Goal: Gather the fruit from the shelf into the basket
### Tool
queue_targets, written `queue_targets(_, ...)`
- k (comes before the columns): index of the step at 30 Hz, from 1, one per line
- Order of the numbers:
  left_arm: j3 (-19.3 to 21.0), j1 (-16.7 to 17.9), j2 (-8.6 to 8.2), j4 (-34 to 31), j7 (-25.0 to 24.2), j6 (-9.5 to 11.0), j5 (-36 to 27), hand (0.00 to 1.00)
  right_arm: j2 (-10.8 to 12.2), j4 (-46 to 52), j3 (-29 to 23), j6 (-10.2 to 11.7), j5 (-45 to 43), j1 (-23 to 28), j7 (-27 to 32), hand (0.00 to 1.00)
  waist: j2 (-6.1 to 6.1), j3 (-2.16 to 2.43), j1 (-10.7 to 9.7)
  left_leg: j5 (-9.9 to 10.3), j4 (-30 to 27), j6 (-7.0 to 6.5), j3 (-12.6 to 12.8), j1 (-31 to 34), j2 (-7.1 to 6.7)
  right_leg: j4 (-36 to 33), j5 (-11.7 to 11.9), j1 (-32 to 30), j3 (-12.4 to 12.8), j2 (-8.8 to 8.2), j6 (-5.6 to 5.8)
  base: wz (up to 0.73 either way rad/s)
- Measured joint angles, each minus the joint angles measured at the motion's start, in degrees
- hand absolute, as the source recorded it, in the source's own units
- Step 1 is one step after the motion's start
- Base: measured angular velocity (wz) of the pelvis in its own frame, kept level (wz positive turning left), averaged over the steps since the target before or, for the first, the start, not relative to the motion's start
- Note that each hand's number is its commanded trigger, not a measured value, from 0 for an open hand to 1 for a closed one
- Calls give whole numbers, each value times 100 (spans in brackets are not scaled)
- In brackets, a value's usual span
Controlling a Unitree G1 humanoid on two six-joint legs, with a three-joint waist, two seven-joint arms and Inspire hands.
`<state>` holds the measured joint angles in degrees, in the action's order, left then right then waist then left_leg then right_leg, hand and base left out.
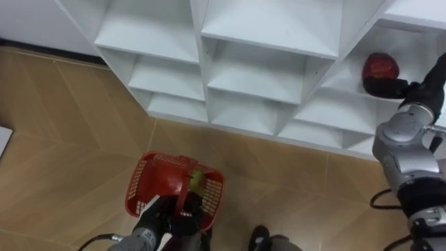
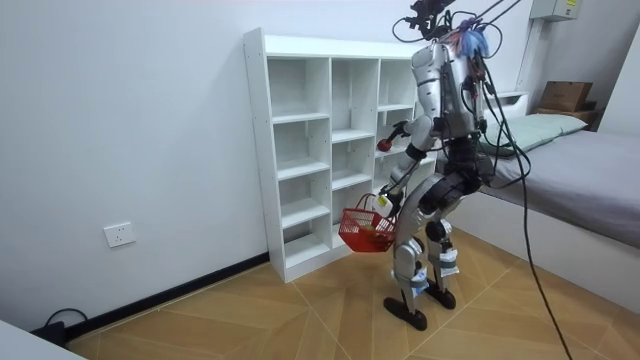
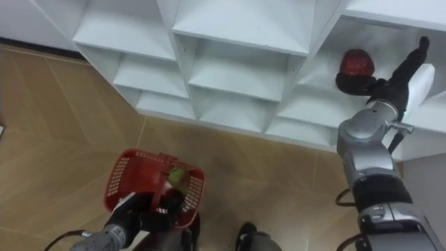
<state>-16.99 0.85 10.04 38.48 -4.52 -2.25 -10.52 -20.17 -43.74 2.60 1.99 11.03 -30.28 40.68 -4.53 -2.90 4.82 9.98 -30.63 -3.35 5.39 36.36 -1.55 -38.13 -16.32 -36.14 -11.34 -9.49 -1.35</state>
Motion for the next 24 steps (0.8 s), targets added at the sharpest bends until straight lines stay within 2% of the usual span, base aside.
queue_targets(12, -32, -23, 21, -63, 0, 53, -6, 100, -4, -73, 82, 45, -1, -5, 34, 0, 35, 6, 36, -5, -62, 42, 4, 242, 74, 50, 46, -214, -16, 81, -49, 0)
queue_targets(14, -132, -23, 78, -151, 5, 58, -8, 100, -5, -95, 139, 45, 14, -5, 25, 0, 44, 9, 47, -5, -52, 43, 33, 315, 77, 31, 46, -315, 12, 80, -50, -2)
queue_targets(24, -305, -8, 101, -310, 8, 67, -14, 100, -41, -144, 308, 44, 151, -9, -384, 0, 52, 9, 96, 1, -16, 51, 70, 379, 85, 26, 48, -412, 37, 82, -54, -1)
